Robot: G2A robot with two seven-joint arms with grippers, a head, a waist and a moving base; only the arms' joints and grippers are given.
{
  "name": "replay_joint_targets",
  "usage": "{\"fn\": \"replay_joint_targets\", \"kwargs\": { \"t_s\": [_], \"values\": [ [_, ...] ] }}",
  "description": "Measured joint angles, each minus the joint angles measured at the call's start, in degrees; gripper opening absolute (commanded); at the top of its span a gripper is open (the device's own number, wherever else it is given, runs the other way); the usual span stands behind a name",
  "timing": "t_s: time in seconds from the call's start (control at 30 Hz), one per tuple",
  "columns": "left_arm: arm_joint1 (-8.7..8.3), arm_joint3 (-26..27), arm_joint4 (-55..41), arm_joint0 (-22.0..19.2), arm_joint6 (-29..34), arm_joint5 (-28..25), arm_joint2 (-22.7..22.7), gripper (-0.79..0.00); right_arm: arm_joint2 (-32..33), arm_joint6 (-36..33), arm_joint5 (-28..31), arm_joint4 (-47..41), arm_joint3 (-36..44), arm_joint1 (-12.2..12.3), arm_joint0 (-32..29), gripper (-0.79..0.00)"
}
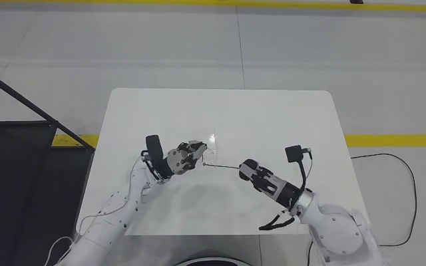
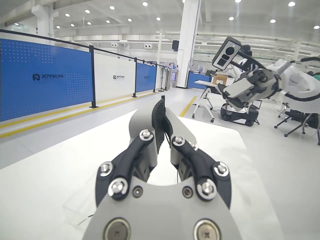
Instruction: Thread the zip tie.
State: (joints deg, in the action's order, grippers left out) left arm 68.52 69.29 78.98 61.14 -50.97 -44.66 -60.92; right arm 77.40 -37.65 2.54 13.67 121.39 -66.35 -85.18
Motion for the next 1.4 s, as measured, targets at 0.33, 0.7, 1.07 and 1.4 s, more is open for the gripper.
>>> {"fn": "replay_joint_targets", "kwargs": {
  "t_s": [0.33, 0.7, 1.07, 1.4],
  "values": [
    [0.66, 0.0, 0.3, 1.2, -5.0, 6.9, 0.5, -0.785, -4.2, 4.0, -8.6, -4.0, -0.8, -0.8, 3.9, -0.785],
    [0.89, -1.1, 0.6, 0.8, -5.2, 7.7, 0.8, -0.785, -5.8, 7.0, -14.5, -3.2, -0.3, -1.2, 5.0, -0.785],
    [0.89, -1.1, 0.6, 0.8, -5.2, 7.7, 0.8, -0.785, -6.8, 8.1, -16.7, -3.9, -1.0, -1.5, 6.7, -0.785],
    [0.89, -1.1, 0.6, 0.8, -5.2, 7.7, 0.8, -0.785, -7.2, 8.0, -17.9, -4.4, -1.5, -1.6, 7.8, -0.785]
  ]
}}
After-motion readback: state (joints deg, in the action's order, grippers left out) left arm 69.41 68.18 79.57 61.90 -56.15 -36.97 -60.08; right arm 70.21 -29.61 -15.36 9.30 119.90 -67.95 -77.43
